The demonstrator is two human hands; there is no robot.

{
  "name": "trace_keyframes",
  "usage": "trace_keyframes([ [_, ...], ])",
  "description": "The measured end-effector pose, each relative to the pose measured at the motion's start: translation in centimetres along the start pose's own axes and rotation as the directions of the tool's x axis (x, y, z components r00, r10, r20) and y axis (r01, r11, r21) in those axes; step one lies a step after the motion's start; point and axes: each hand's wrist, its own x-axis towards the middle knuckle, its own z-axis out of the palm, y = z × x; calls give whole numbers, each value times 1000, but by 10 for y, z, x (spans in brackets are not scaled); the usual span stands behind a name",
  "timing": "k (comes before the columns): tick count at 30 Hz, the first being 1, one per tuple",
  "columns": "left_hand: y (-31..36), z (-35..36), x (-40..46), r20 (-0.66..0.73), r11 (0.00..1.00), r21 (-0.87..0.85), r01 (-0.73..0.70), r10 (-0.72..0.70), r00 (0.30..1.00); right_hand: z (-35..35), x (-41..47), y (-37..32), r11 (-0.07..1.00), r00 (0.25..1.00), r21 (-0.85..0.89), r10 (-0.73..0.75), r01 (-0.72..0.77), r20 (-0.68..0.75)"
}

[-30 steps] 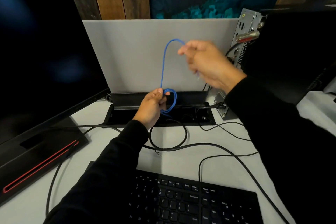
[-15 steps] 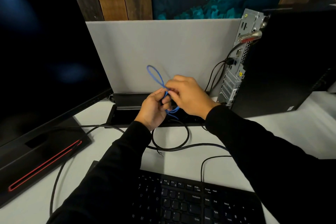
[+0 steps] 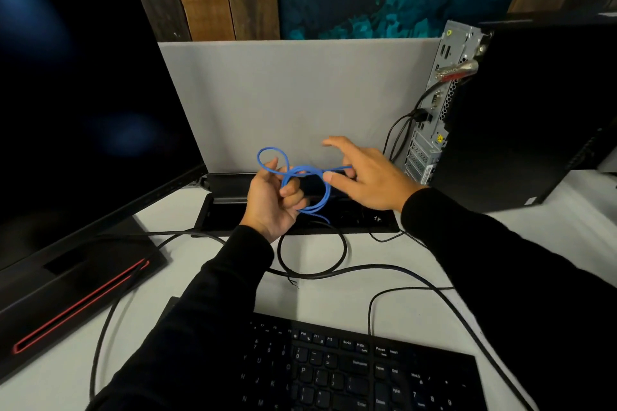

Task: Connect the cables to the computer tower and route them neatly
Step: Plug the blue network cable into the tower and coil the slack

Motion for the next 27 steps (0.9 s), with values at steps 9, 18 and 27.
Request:
trace_keyframes([
  [9,3,-36,0,-186,992,105,-66,85,979,-20,26,9,948,866,114,318,-297,-387],
  [18,-3,-41,-8,-24,859,476,-191,229,973,-28,56,-9,766,583,556,623,-322,-521],
  [27,1,-28,4,15,780,588,-215,255,967,-53,58,-24,798,568,563,572,-217,-592],
])
